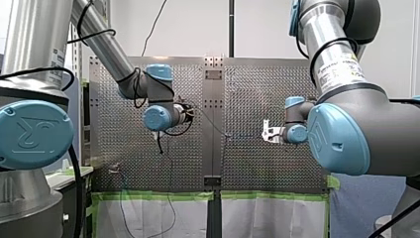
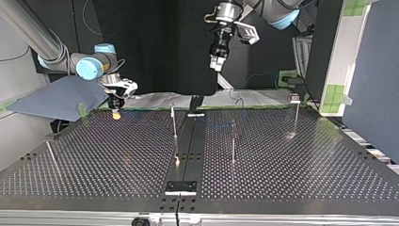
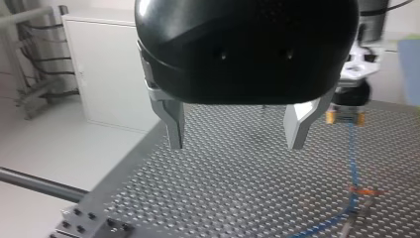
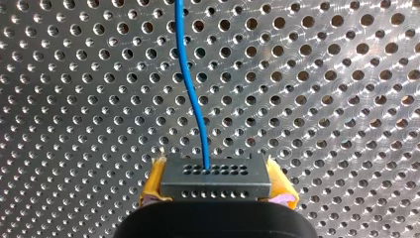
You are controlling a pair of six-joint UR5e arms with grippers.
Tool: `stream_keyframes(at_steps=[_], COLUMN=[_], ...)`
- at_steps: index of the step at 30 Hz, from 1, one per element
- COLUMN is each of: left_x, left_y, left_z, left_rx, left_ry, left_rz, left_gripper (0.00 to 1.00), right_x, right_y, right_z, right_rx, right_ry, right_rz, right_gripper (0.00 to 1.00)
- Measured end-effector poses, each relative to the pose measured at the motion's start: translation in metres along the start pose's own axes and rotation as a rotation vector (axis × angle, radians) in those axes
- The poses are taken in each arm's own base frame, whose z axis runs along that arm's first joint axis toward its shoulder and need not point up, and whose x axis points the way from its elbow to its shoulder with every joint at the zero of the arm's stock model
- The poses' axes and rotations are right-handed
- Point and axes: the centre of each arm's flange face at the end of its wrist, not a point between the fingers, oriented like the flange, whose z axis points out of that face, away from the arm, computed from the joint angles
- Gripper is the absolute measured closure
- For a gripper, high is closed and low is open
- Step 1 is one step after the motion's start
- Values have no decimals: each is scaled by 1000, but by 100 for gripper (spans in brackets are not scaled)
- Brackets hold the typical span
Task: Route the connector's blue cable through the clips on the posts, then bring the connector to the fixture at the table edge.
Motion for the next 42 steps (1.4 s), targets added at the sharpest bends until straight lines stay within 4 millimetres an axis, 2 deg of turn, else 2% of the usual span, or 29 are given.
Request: stream_keyframes(at_steps=[21, 35, 42], left_x=[39, 31, 30], left_y=[44, 40, 42], left_z=[-66, -53, -52], left_rx=[-36, -17, -24], left_ry=[137, 39, 38], left_rz=[80, 23, 26], left_gripper=[0, 0, 0], right_x=[0, 3, 25], right_y=[0, 1, 14], right_z=[0, 2, 5], right_rx=[0, -2, -50], right_ry=[0, 2, 5], right_rz=[0, -1, -3], right_gripper=[100, 100, 100])
